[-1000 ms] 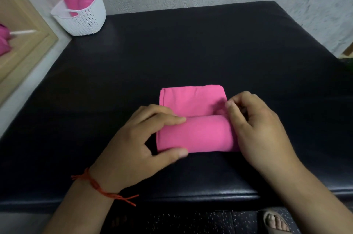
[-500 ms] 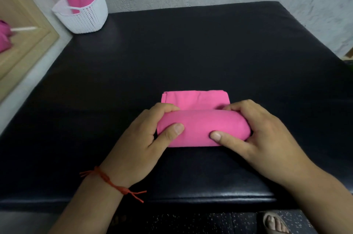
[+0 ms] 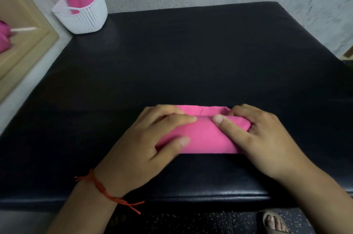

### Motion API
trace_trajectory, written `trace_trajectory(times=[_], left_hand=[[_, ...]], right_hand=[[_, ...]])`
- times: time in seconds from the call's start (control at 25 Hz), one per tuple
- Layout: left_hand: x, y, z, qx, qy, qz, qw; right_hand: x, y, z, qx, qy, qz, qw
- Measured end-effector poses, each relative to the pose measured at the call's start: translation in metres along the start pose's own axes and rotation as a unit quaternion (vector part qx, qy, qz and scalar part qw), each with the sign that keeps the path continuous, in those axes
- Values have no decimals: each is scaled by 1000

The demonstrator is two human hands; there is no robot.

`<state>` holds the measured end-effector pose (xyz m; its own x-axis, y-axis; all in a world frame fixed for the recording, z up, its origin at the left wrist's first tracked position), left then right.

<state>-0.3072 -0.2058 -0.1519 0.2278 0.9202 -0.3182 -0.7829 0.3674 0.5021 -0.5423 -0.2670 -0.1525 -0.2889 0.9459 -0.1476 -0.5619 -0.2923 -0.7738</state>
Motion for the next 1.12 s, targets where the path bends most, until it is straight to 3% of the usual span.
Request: trace_trajectory(times=[0.2, 0.4, 0.72, 0.92, 1.12], left_hand=[[4, -12, -9, 44, -13, 29, 999], [-3, -13, -9, 63, -15, 62, 996], [-9, -5, -6, 137, -36, 110, 984], [-7, -4, -6, 69, 7, 94, 993], [2, -11, -11, 43, -41, 55, 997]], right_hand=[[1, -1, -4, -14, 48, -18, 999], [8, -12, -5, 41, 95, 140, 985], [6, -6, 6, 173, -127, 116, 970], [5, -7, 8, 124, -124, 96, 980], [2, -7, 8, 39, -119, -7, 992]])
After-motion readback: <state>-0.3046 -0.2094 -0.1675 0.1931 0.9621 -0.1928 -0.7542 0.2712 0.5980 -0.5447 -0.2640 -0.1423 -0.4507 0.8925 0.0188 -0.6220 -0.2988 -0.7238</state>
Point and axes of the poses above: each hand's wrist, its own x-axis away from the middle knuckle, its own z-axis out of the back of the hand, y = z × x, the point moved 4 cm from there along -x, towards the middle knuckle, and after that the axes turned 3 degrees about y, right-handed, at the moved point
